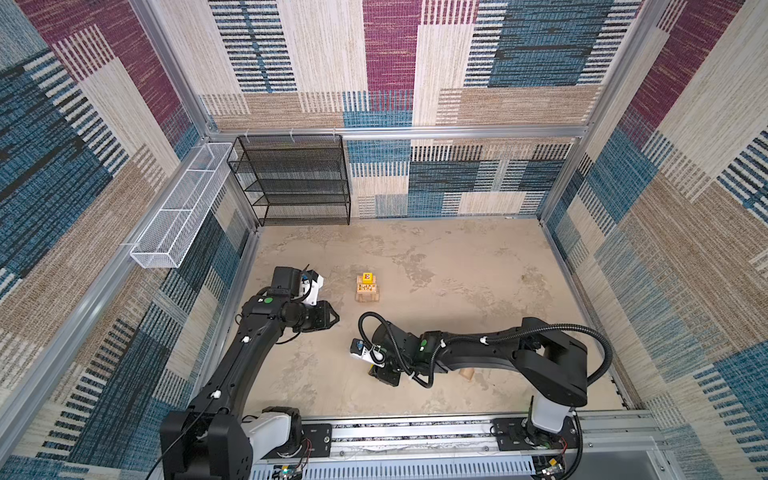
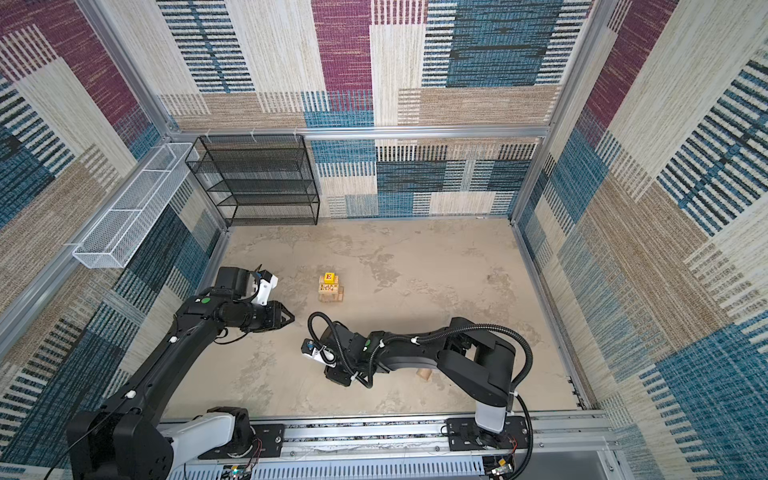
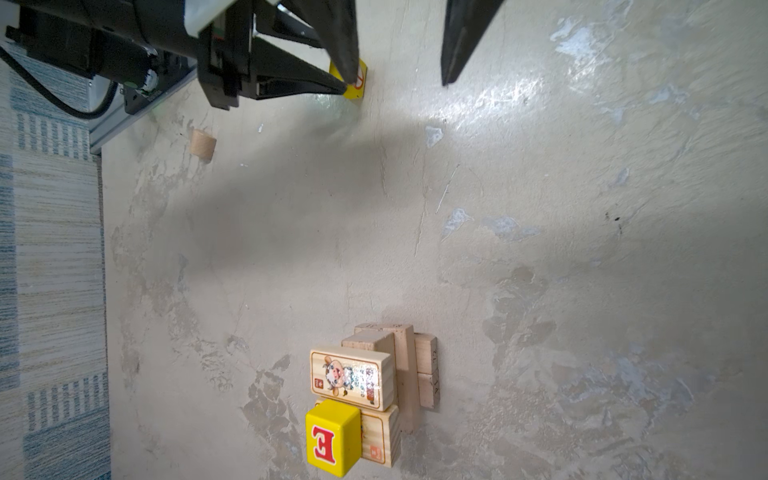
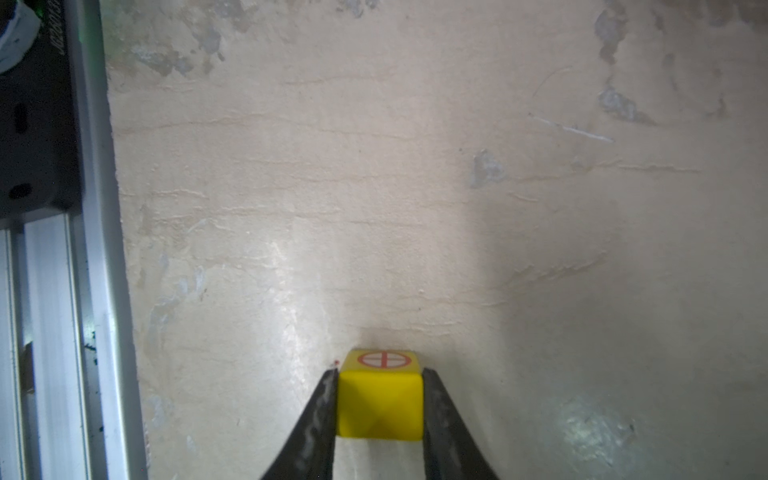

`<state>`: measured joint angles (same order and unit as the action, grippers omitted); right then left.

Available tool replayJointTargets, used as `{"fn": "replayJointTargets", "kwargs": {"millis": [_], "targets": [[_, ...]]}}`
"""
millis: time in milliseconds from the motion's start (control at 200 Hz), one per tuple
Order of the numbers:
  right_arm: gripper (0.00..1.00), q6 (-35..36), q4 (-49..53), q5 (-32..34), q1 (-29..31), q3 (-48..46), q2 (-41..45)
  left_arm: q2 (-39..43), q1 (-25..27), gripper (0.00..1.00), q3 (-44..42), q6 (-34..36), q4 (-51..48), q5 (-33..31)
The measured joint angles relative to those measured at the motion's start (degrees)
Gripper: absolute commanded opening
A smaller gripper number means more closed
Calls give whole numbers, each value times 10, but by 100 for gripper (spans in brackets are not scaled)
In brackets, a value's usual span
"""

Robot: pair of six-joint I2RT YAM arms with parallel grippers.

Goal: Build the wood block tower

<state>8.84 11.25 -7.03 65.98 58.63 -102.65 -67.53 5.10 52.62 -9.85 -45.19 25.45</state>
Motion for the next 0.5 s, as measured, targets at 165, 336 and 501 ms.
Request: {"fn": "replayJointTargets", "kwargs": {"millis": [165,336,501], "targets": [[27,-37,28,1,0,-5,30,-5,0,37,1,2,0,2],[26,-90,90,1,-5,-8,59,-2,0,37,1,4,5,2],[26,-127,190,-9,-16,-12,83,-1,0,37,1,4,8,3]]}}
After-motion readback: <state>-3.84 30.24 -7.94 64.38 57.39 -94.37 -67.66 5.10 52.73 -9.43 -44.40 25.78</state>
